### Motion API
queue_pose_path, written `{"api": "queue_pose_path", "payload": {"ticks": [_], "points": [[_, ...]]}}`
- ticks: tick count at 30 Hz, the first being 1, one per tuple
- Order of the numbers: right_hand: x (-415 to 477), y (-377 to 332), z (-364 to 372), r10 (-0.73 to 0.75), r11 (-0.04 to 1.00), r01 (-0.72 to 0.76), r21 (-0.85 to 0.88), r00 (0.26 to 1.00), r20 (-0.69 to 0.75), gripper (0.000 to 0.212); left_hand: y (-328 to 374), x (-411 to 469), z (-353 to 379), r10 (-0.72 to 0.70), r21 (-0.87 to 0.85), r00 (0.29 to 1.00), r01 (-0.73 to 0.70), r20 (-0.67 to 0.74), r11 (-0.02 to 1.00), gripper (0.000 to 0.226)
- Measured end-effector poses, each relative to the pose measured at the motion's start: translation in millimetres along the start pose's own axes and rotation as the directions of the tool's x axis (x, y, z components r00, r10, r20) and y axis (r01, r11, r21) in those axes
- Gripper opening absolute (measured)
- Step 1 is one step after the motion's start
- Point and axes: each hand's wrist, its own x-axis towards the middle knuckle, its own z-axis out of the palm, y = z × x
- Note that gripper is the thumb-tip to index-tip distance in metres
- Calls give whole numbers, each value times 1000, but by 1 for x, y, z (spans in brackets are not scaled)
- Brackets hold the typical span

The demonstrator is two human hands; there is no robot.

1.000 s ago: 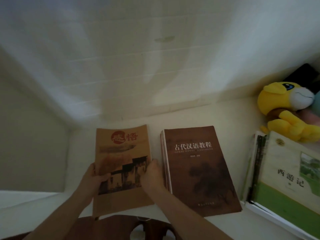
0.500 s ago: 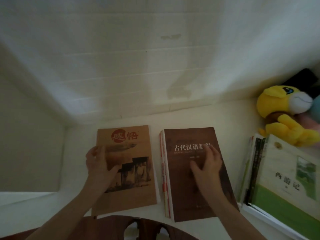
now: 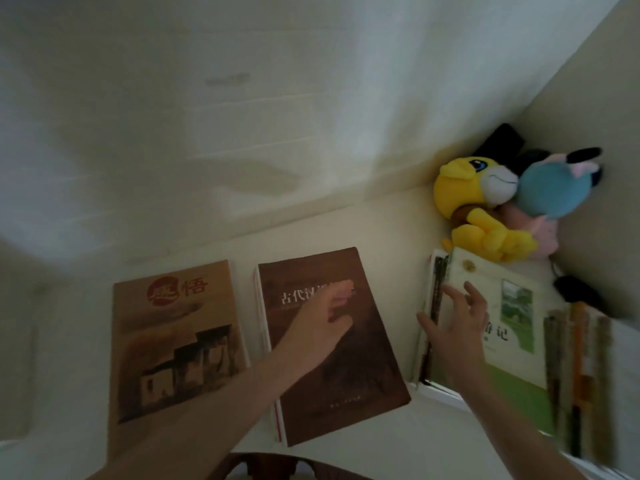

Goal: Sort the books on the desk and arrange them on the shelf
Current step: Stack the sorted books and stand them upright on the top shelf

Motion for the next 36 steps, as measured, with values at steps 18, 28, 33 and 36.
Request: {"api": "queue_pose_path", "payload": {"ticks": [18, 28, 33, 36], "points": [[-19, -16, 33, -197, 978, 167, 124, 934, 297, 81, -10, -3, 40, -46, 145, 977, 77, -208, 986, 63], [7, -35, 68, 169, 899, -398, 181, 699, 695, 75, -73, 1, -40, -616, -309, 760, 546, -207, 778, 99], [9, -30, 69, 170, 842, -481, 243, 666, 727, 70, -72, 5, -41, -616, -412, 778, 525, -123, 745, 76], [10, -27, 70, 177, 809, -526, 263, 644, 744, 76, -69, 9, -42, -645, -424, 758, 554, -100, 717, 84]]}}
